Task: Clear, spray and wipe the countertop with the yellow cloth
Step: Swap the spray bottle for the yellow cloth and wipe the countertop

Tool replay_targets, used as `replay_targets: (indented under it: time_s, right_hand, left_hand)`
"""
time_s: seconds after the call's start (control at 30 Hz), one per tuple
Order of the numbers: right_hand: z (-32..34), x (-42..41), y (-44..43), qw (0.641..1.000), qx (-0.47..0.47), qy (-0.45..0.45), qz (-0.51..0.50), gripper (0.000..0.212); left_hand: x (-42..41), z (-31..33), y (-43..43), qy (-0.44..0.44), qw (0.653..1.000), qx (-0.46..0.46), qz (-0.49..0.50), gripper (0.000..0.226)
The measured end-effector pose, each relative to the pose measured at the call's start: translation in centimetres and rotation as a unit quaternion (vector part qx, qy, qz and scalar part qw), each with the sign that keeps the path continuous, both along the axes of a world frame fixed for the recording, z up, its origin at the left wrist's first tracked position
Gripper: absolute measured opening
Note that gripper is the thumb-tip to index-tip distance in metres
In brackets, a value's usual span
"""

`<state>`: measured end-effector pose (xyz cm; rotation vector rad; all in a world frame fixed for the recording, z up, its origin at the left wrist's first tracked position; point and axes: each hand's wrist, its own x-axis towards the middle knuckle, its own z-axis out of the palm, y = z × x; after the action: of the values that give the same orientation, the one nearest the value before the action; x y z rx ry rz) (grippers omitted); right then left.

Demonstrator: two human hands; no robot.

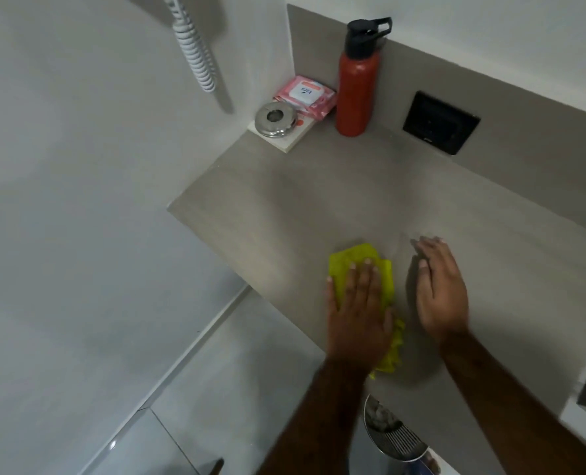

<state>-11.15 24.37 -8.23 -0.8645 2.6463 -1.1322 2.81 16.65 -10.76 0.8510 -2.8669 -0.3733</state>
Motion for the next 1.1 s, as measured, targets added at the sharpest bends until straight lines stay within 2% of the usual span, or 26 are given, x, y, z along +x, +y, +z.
replay_targets:
  time_s: [0.1, 0.2, 0.3, 0.4, 0.5, 0.6, 0.67, 0.73, 0.8, 0.87, 0.93, 1.1]
  right_hand:
    - [0.1, 0.5, -2.2, 0.998, 0.061, -0.006, 0.011, 0.048]
    - [-0.5, 1.5, -4.1, 0.977, 0.193, 0.082, 0.026, 0.049]
    - [-1.4, 1.7, -4.7, 0.956, 0.254, 0.143, 0.022, 0.060]
    - [-2.2, 1.4, -4.5, 0.953, 0.260, 0.155, 0.016, 0.063]
    - [-2.8, 1.5, -4.5, 0.950, 0.265, 0.162, 0.011, 0.063]
    - [-2.6, 1.2, -4.5, 0.948, 0.270, 0.168, 0.019, 0.063]
    - [-2.3, 1.5, -4.7, 0.946, 0.278, 0.167, 0.019, 0.064]
    - [-1.9, 1.6, -4.8, 0.947, 0.280, 0.157, 0.019, 0.063]
    - [-1.5, 0.4, -4.7, 0.954, 0.254, 0.156, 0.037, 0.061]
    - [-1.4, -1.6, -4.1, 0.953, 0.229, 0.177, 0.088, 0.056]
    - [-1.5, -3.3, -3.5, 0.949, 0.217, 0.194, 0.123, 0.053]
    - [-2.1, -3.2, -3.4, 0.951, 0.206, 0.196, 0.124, 0.055]
  left_hand:
    - [0.0, 0.3, -6.9, -0.028, 0.991, 0.006, 0.128, 0.073]
    - [0.7, 0.2, -15.2, -0.052, 0.975, -0.004, 0.216, 0.075]
    - [-0.4, 0.0, -22.9, -0.065, 0.956, 0.010, 0.287, 0.073]
    - [-3.3, 0.2, -29.5, -0.066, 0.954, 0.011, 0.292, 0.072]
    - [-5.4, 0.6, -34.1, -0.070, 0.969, -0.003, 0.238, 0.069]
    - [-5.5, 0.8, -36.4, -0.083, 0.985, -0.018, 0.148, 0.066]
    - [-4.5, 0.9, -36.5, -0.073, 0.989, -0.022, 0.129, 0.065]
    - [-2.7, 0.9, -35.0, -0.045, 0.977, -0.015, 0.208, 0.065]
    - [-0.7, 0.5, -32.4, -0.020, 0.942, 0.003, 0.334, 0.068]
    - [0.4, 0.2, -30.6, -0.022, 0.921, 0.002, 0.389, 0.072]
    - [0.2, 0.4, -30.8, -0.051, 0.926, 0.001, 0.375, 0.074]
    - [-2.0, 0.8, -32.8, -0.078, 0.956, -0.019, 0.281, 0.077]
